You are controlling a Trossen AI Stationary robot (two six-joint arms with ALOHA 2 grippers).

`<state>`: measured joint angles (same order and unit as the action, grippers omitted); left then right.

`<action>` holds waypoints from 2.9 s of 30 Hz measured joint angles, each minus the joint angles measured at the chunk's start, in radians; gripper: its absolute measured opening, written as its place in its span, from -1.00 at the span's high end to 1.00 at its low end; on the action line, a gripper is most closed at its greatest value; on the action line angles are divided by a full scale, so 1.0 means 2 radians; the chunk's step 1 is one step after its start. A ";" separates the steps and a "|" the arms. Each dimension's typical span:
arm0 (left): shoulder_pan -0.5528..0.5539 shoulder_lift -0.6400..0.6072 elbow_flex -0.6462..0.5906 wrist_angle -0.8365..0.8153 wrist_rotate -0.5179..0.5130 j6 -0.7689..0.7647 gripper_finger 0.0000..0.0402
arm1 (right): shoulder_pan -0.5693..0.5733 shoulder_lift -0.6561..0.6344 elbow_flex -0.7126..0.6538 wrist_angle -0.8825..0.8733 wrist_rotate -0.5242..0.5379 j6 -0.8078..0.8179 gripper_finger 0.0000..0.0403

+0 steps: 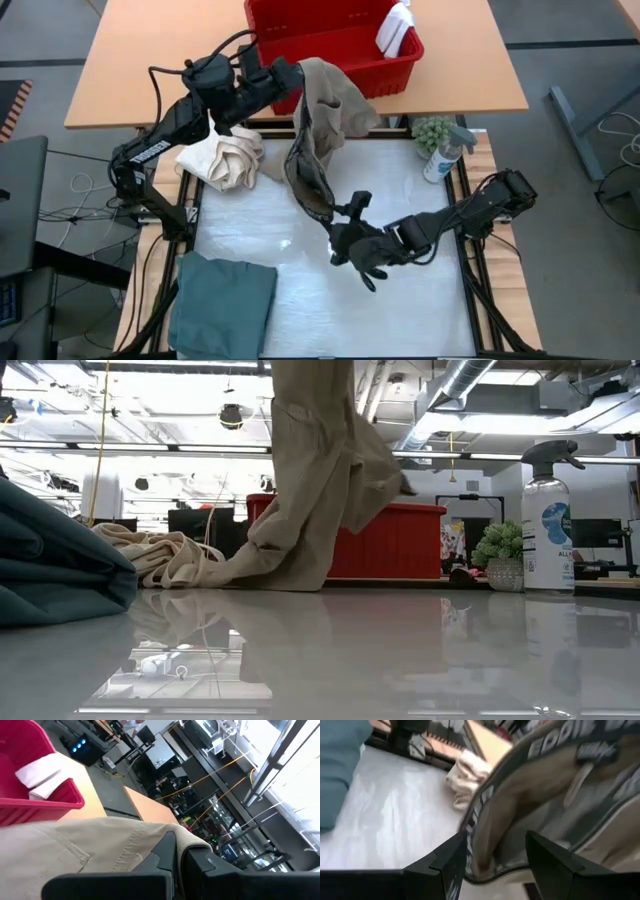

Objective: Fold Laundry from Bin
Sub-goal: Fold the brown shorts

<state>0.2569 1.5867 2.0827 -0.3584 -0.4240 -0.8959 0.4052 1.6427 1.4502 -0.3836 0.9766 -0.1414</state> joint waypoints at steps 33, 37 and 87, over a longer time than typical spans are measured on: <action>0.006 0.000 0.000 0.037 0.010 0.009 1.00 | -0.046 0.034 0.024 0.020 -0.081 -0.042 -0.10; 0.006 0.000 0.000 0.039 0.028 0.009 1.00 | -0.050 0.044 0.028 0.000 -0.034 -0.058 0.21; 0.209 -0.047 0.000 -0.217 0.234 0.159 1.00 | -0.237 0.011 0.443 -0.591 0.219 0.134 0.87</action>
<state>0.6740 1.4929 2.0823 -0.7921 0.0436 -0.5773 -0.0680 1.6640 2.3356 -1.5647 1.4150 0.1270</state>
